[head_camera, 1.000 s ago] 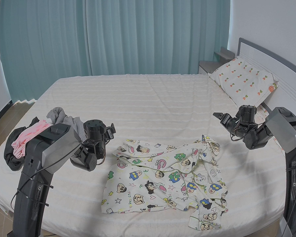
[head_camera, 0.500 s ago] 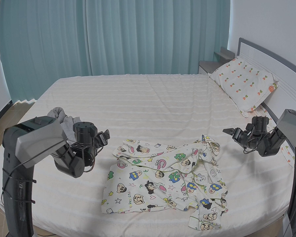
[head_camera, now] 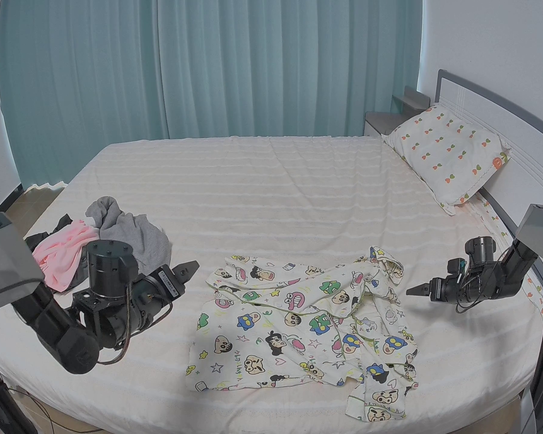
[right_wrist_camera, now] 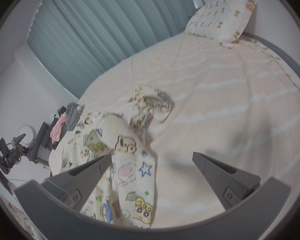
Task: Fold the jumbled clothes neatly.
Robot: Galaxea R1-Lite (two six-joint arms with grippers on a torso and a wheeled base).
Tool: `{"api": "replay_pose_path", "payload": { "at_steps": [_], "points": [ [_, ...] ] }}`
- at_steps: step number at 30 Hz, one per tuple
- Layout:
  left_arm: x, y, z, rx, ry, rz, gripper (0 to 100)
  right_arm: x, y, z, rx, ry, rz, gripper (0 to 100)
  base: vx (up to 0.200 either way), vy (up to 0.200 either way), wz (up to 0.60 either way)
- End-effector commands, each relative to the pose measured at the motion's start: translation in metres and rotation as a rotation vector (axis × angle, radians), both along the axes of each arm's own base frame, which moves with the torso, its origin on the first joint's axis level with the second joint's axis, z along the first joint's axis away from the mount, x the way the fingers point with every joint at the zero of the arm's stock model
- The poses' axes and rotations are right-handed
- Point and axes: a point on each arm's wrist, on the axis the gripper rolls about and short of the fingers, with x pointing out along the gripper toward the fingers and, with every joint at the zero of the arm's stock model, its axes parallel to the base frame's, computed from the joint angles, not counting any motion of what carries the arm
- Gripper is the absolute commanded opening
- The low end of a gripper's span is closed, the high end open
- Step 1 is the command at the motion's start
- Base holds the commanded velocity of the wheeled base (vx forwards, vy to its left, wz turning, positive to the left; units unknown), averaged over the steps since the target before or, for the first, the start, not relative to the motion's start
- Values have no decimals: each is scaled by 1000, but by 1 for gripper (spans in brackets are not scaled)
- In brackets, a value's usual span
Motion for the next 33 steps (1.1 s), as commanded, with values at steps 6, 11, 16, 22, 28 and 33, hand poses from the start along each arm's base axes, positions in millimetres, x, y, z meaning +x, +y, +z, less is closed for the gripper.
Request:
{"api": "replay_pose_path", "payload": {
  "at_steps": [6, 11, 16, 22, 28, 33],
  "points": [
    [-23, -1, 9, -64, 4, -17, 100, 18, 20, -11, -1, 57, 68, 100, 0, 0, 0],
    [-26, 0, 6, -60, 16, -13, 100, 18, 20, -20, -11, 92, 84, 100, 0, 0, 0],
    [-26, -1, 6, -58, 18, -18, 100, 14, 19, -27, -31, 128, 126, 100, 0, 0, 0],
    [-26, -2, 6, -58, 17, -18, 100, 18, 20, -25, -32, 166, 143, 100, 0, 0, 0],
    [-26, -1, 5, -56, 21, -18, 100, 22, 26, -24, -24, 214, 164, 100, 0, 0, 0],
    [-26, -2, 5, -57, 19, -18, 100, 26, 29, -22, -20, 251, 171, 100, 0, 0, 0]
  ]
}}
